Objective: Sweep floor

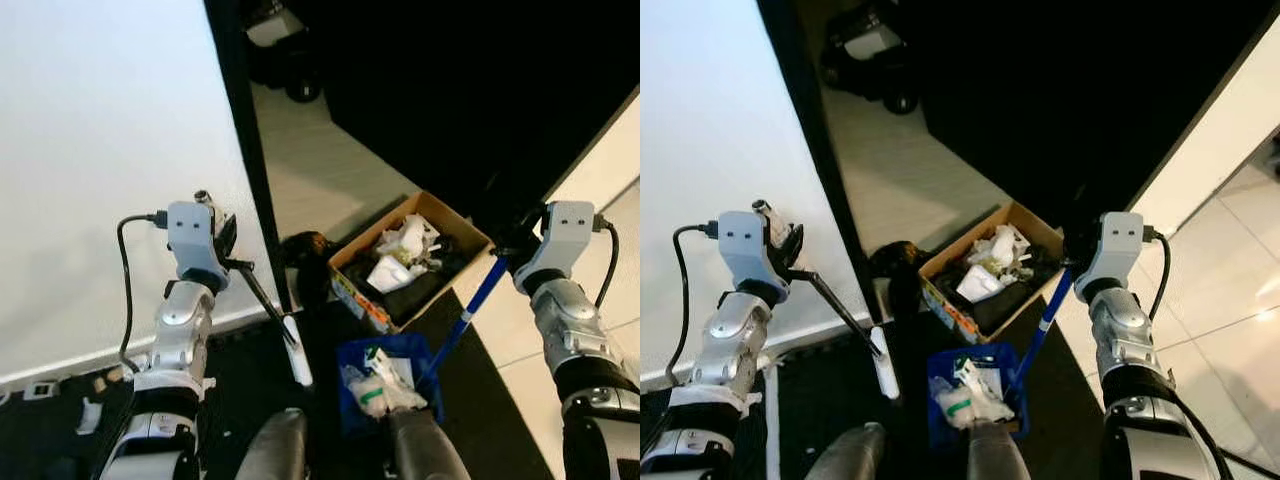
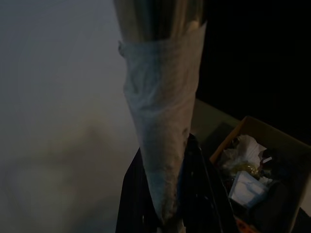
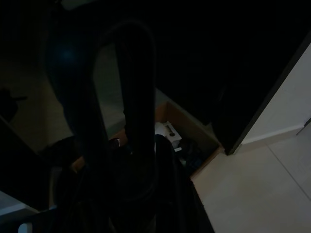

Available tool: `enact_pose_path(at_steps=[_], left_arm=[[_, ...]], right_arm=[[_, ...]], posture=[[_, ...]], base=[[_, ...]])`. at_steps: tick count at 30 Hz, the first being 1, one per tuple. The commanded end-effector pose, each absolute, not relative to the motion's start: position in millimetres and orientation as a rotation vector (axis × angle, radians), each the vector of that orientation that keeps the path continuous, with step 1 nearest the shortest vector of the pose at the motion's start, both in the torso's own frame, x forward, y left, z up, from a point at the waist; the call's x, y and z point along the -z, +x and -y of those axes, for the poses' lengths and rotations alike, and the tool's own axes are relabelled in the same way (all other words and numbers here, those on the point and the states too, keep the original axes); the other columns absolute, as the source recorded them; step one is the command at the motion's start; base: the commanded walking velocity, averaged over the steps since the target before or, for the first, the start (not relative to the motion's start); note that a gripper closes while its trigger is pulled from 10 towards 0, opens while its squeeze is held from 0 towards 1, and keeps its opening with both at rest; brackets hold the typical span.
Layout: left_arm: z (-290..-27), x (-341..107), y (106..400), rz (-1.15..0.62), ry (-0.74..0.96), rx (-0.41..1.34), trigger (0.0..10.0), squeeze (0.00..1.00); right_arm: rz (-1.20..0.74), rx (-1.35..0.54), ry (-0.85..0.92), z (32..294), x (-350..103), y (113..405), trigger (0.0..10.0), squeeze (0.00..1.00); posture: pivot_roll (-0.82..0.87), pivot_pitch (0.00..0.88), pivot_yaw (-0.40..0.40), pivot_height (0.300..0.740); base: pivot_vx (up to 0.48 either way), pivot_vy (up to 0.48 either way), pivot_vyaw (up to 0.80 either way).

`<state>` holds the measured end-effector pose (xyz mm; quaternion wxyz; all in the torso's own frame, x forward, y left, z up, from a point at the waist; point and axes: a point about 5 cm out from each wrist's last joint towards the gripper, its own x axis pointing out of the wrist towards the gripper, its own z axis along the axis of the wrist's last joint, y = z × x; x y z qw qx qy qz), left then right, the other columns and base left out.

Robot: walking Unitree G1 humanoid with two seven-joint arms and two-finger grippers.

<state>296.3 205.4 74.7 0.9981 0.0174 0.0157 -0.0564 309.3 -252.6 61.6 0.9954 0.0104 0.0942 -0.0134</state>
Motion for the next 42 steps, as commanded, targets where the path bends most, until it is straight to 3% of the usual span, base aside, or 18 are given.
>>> enact_pose_path(at_steps=[1,23,38,42], left_arm=[[-204,-78,298,-0.008,0.049,0.119,10.0,0.00],[-215,-79,299,0.002,0.024,0.060,10.0,0.00],[-214,-84,299,0.025,0.034,0.066,10.0,0.00],[-212,-82,297,0.014,0.067,0.084,10.0,0.00]], right_arm=[[-0.137,0.040,0.008,258,-73,313,10.0,0.00],[-0.112,0.033,0.004,259,-81,315,10.0,0.00],[0.006,-0.010,-0.007,270,-134,337,10.0,0.00],[0.010,-0.009,-0.013,274,-140,339,10.0,0.00]], posture=[[-0.01,0.020,-0.004,0.740],[-0.01,0.020,-0.001,0.740],[-0.02,0.032,-0.021,0.740],[-0.02,0.037,-0.030,0.740]], base=[[0.000,-0.394,0.00],[0.000,-0.012,0.00],[0.000,0.000,0.00],[0.000,-0.413,0.00]])
